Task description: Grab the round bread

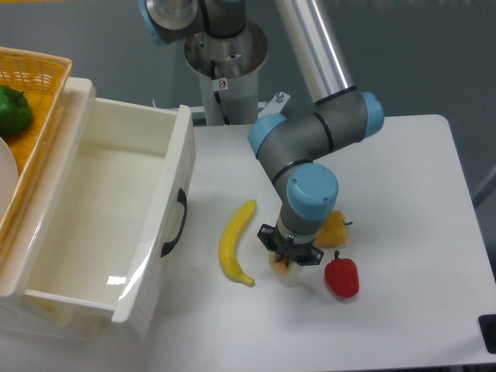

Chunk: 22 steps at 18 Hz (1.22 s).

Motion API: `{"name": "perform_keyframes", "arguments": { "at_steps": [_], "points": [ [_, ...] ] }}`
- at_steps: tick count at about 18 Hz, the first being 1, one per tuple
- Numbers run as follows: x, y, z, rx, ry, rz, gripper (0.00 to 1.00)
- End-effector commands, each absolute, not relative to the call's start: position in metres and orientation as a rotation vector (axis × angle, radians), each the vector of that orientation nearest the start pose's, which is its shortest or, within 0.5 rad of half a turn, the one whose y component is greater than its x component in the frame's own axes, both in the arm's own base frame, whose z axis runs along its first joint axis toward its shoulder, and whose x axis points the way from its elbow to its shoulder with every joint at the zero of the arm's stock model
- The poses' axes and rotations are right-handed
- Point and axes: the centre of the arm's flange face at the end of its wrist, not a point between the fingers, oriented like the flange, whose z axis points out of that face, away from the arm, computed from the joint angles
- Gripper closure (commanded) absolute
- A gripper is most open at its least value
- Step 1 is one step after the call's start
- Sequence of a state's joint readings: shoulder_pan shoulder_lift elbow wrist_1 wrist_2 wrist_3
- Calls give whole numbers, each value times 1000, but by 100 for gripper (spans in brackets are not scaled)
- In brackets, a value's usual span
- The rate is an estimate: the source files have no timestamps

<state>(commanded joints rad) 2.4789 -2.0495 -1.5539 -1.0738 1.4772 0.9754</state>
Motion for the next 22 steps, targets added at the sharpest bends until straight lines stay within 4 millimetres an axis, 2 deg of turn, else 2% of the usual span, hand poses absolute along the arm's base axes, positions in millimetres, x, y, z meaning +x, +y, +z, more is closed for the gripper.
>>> {"name": "perform_keyframes", "arguments": {
  "at_steps": [3, 8, 12, 16, 22],
  "points": [
    [-418, 509, 286, -3038, 175, -33, 91],
    [-406, 499, 321, -3013, 389, -15, 91],
    [-399, 491, 349, -2994, 469, 10, 91],
    [-396, 486, 348, -3002, 532, -34, 92],
    [-397, 480, 346, -3009, 521, -48, 92]
  ]
}}
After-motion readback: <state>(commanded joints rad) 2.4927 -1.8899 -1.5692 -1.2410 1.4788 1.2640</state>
